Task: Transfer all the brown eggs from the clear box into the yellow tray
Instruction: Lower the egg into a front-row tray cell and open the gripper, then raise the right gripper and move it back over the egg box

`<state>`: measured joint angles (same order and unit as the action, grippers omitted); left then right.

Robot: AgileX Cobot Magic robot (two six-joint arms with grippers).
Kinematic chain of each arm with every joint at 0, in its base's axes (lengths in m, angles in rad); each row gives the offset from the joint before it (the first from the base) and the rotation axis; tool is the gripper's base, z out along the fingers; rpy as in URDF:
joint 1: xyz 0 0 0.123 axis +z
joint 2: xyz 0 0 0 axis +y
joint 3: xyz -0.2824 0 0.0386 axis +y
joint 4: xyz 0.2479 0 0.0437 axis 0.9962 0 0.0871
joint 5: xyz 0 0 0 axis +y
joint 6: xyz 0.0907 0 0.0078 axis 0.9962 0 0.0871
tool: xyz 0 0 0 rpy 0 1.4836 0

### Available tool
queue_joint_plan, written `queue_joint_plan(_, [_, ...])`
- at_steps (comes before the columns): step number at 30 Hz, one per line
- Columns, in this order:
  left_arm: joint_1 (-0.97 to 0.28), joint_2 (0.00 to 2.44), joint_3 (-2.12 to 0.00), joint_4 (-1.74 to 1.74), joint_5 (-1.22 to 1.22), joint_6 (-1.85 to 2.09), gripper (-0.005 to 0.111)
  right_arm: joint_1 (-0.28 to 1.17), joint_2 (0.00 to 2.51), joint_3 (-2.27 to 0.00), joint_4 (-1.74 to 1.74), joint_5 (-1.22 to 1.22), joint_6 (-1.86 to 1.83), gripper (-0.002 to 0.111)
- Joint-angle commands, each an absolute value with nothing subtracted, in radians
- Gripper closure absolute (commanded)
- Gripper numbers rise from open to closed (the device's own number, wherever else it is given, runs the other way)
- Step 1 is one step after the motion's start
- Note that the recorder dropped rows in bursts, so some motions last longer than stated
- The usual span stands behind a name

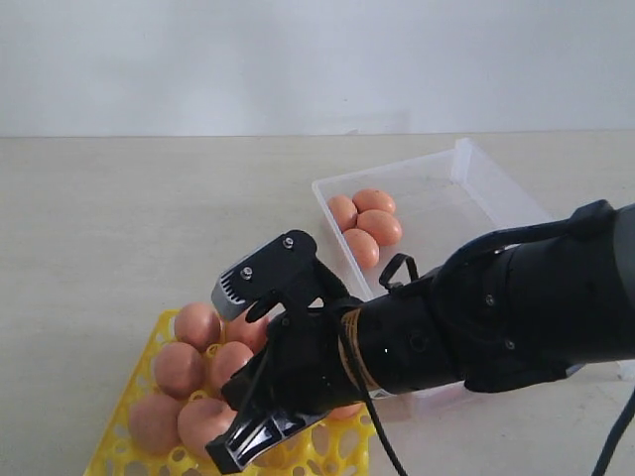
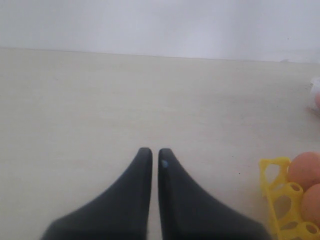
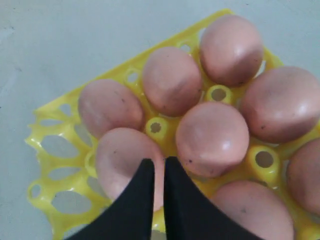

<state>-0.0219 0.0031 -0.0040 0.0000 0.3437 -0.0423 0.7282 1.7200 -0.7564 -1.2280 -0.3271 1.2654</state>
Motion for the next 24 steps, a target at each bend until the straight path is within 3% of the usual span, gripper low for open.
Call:
queue_joint_plan(1, [-0.022,0.0,0.0,0.0,0.338,-0.038,0.103,0.731,1.71,-0.758,-1.25,-0.365,1.277,0.108])
queue_joint_plan(16, [-0.022,0.0,0.0,0.0,0.338,-0.038,0.103,0.731,1.812,-0.758,-1.252,-0.37,1.318,0.108])
queue_joint_plan(24, [-0.022,0.0,0.0,0.0,0.338,-0.038,0.103,0.731,1.643,-0.761,-1.254,-0.318,1.269,0.108])
